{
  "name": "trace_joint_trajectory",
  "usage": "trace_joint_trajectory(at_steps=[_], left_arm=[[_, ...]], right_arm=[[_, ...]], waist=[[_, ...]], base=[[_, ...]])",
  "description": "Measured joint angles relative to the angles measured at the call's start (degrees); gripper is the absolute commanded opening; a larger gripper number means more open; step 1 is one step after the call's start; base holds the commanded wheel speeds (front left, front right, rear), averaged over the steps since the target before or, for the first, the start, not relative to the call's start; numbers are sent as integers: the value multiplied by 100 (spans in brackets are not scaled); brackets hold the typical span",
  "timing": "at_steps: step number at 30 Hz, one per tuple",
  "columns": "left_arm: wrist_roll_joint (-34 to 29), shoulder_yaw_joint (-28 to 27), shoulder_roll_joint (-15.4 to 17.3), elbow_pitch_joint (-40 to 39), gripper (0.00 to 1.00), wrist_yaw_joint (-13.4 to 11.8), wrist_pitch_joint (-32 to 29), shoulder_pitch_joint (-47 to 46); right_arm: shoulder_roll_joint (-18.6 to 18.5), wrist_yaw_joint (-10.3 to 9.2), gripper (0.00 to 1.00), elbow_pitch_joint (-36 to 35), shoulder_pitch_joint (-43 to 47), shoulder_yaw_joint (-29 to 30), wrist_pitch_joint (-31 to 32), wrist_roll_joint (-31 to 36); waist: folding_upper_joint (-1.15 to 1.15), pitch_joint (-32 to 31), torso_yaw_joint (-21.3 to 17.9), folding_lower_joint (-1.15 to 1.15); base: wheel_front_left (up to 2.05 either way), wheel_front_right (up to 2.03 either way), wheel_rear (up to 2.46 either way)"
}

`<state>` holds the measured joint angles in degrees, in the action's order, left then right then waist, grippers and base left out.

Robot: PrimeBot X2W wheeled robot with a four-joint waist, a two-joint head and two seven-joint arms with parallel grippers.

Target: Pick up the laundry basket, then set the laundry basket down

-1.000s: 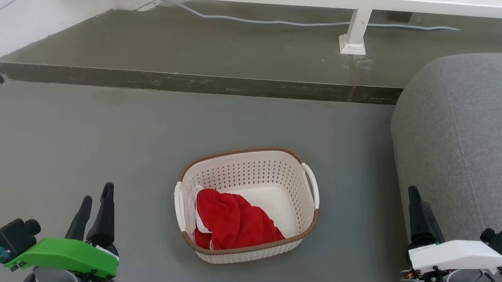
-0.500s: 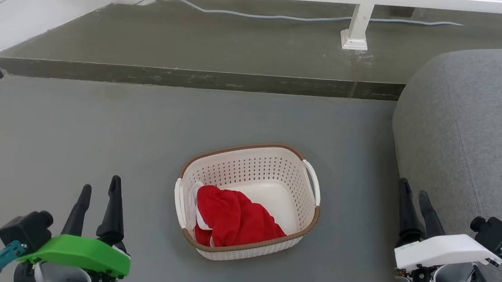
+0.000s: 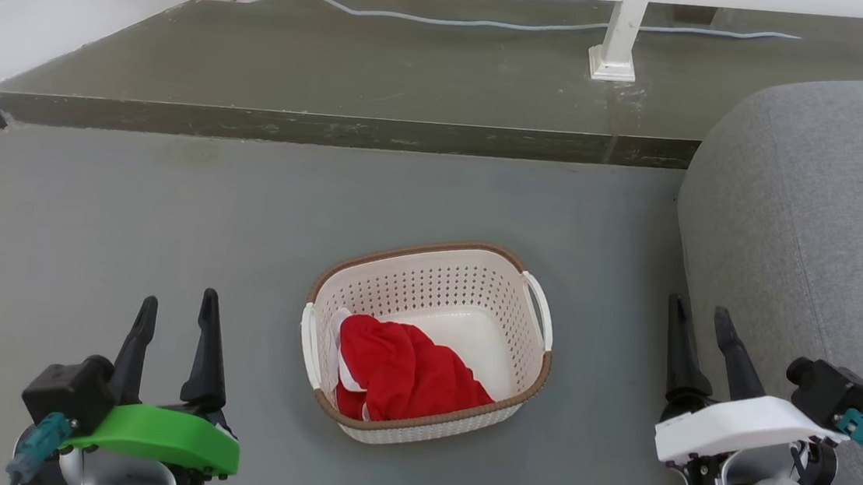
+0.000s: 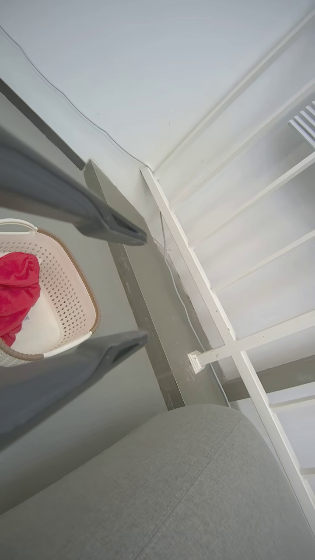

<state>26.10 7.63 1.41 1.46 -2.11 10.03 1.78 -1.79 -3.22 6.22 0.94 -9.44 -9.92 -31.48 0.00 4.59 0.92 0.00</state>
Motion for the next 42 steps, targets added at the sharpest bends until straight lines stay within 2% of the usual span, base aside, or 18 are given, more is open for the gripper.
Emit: trace_joint_trajectory(at_steps=[22,42], left_arm=[[-1701,248,71,-394,100,-296,439,1],[-1662,302,82,-333,100,-296,441,1]], right_arm=[[-52,-311,100,-377,-51,-408,-444,1578],[-54,-344,100,-394,-55,-425,-450,1640]], waist=[[0,89,45,0],[0,124,37,0]], base=[[0,0,0],[0,0,0]])
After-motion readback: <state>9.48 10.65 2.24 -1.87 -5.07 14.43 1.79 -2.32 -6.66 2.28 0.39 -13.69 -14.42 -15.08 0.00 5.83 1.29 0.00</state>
